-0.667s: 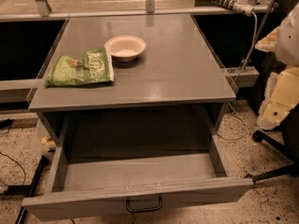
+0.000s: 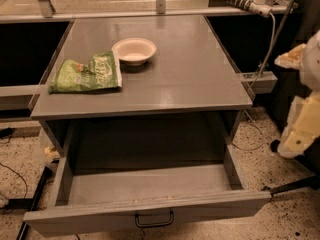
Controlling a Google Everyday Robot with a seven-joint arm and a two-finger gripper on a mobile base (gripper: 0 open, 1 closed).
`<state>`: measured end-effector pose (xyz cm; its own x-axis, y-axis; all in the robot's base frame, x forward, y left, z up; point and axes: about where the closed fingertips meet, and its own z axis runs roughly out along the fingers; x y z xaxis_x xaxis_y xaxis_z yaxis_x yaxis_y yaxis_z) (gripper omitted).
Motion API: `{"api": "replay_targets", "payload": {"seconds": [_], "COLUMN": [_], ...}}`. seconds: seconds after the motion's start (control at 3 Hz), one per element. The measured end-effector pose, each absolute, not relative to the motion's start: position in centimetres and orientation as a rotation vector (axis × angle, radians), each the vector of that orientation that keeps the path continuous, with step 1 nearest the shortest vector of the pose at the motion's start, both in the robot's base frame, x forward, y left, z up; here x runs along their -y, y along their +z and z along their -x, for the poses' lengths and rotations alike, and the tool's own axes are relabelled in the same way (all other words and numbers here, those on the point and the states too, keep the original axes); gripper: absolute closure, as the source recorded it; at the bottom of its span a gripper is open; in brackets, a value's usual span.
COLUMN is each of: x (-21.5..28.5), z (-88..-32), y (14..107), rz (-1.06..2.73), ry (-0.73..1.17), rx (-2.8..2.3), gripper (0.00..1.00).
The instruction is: Close top drawer
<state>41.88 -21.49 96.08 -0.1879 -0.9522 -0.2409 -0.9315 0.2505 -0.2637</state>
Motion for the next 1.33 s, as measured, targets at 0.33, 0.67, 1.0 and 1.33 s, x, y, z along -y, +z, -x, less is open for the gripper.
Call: {"api": "replay_targets", "payload": {"seconds": [0.33,0.67,1.0,1.33], "x": [21.5,22.7,24.0,23.5], "z": [-38.4,-35.3,-32.9,-33.0], "y": [92.3,87.0,81.0,81.5], "rz": [1.708,1.607,1.466,1.449], "ry": [0.0,0.102,0.264,0.29], "rx": [-2.083,-2.04,-2.009,-1.938], "gripper": [0.03,0.22,0.46,0.69]}}
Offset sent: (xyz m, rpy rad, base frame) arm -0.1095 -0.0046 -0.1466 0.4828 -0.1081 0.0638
